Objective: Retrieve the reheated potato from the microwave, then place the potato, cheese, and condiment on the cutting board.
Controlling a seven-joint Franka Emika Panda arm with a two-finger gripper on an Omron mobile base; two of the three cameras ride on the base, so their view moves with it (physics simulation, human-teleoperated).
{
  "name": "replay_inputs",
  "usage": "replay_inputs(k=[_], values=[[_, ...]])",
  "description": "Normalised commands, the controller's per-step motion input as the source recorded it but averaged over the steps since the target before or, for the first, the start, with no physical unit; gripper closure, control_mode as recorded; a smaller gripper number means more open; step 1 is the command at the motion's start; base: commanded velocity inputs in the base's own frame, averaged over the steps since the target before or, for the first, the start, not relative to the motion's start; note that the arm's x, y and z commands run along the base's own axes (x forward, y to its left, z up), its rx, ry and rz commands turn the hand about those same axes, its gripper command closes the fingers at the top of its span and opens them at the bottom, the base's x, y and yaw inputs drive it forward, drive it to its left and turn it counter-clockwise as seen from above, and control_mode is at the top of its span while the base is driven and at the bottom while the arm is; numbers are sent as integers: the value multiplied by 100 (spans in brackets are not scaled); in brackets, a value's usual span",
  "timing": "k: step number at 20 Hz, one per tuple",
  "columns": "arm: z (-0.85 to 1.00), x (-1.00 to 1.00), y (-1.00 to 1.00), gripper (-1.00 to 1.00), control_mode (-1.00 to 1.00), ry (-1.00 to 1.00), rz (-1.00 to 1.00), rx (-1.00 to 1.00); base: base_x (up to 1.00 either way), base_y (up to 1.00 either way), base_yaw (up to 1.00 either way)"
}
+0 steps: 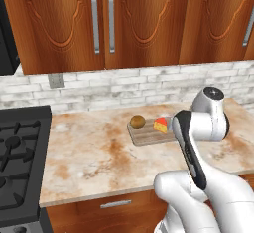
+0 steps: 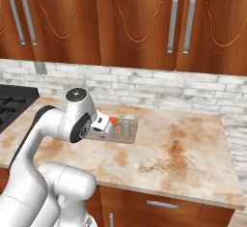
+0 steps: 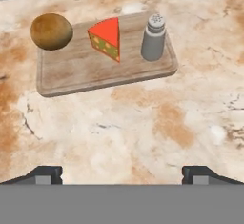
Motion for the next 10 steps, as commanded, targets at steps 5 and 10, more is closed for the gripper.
replay_inputs(k=[5, 10], values=[[37, -59, 33, -100, -100, -15, 0, 0, 0, 0, 0], [40, -55, 42, -100, -100, -5, 0, 0, 0, 0, 0]])
